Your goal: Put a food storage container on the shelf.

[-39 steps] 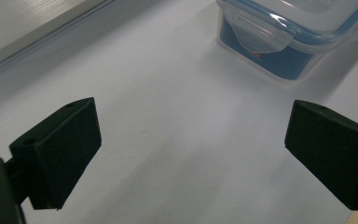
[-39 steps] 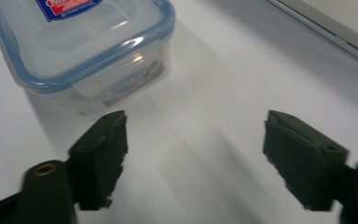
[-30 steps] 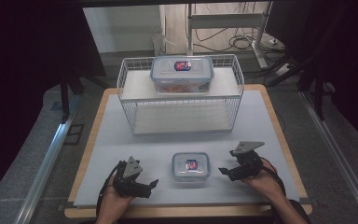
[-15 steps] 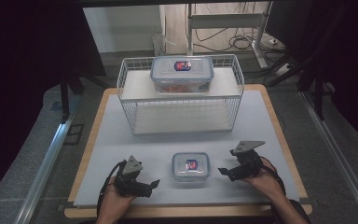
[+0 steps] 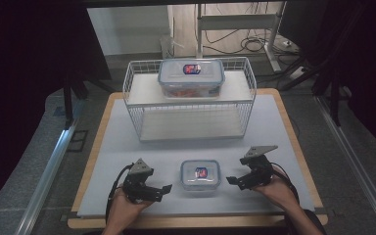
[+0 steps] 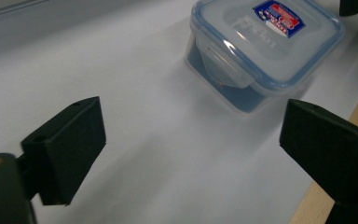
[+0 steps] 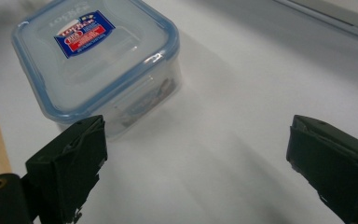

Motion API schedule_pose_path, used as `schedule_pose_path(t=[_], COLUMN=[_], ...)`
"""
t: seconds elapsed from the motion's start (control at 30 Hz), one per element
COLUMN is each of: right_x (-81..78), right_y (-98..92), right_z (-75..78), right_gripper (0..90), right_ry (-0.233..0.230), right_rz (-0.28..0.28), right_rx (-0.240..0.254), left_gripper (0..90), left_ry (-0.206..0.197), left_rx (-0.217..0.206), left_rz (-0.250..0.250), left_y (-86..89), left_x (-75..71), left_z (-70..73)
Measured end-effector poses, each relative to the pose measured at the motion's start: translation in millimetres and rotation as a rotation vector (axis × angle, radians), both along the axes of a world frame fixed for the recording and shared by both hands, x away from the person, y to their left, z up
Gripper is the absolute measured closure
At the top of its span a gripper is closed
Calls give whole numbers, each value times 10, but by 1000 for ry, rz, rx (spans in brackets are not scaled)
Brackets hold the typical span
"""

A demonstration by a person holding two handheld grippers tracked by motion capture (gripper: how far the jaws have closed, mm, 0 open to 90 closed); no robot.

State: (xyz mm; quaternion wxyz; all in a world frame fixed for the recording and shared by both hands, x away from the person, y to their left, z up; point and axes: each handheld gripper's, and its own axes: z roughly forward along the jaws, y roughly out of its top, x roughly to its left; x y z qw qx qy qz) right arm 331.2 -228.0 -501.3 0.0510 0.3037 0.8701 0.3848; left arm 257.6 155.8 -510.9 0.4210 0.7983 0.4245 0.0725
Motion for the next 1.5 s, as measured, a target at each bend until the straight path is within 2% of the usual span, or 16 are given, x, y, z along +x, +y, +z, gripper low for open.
schedule_pose_path(t=[0.13,0.3,0.43,0.5,0.6,0.67,0.77,0.9,1.0,1.1,1.2,1.37,1.5], right_x=[4,-4,18,25,41,57,96,132,133,126,112,71,52], right_y=[47,106,148,178,240,286,327,356,359,354,320,260,214], right_z=[0,36,54,49,30,3,-42,-89,-105,-99,-84,-55,-42], right_gripper=[47,197,280,284,283,268,260,267,321,345,415,513,564], right_ry=[51,94,141,159,192,216,268,338,381,394,388,392,394], right_rz=[-6,-1,8,11,21,22,30,35,40,37,32,23,14], right_rx=[10,27,73,88,107,103,127,156,179,177,190,225,265], left_gripper=[131,190,239,262,286,293,299,315,336,384,438,515,556], left_ry=[39,78,128,147,203,233,284,326,337,331,328,306,284], left_rx=[-68,-127,-180,-197,-264,-283,-294,-320,-313,-307,-328,-340,-331], left_rz=[-21,-61,-89,-104,-120,-123,-135,-162,-166,-167,-158,-152,-156], left_y=[-21,-91,-169,-186,-211,-221,-246,-295,-323,-306,-271,-244,-234], left_x=[119,269,400,451,538,575,596,593,574,559,539,481,429], left_z=[-9,-39,-68,-81,-136,-174,-232,-258,-243,-215,-200,-159,-128])
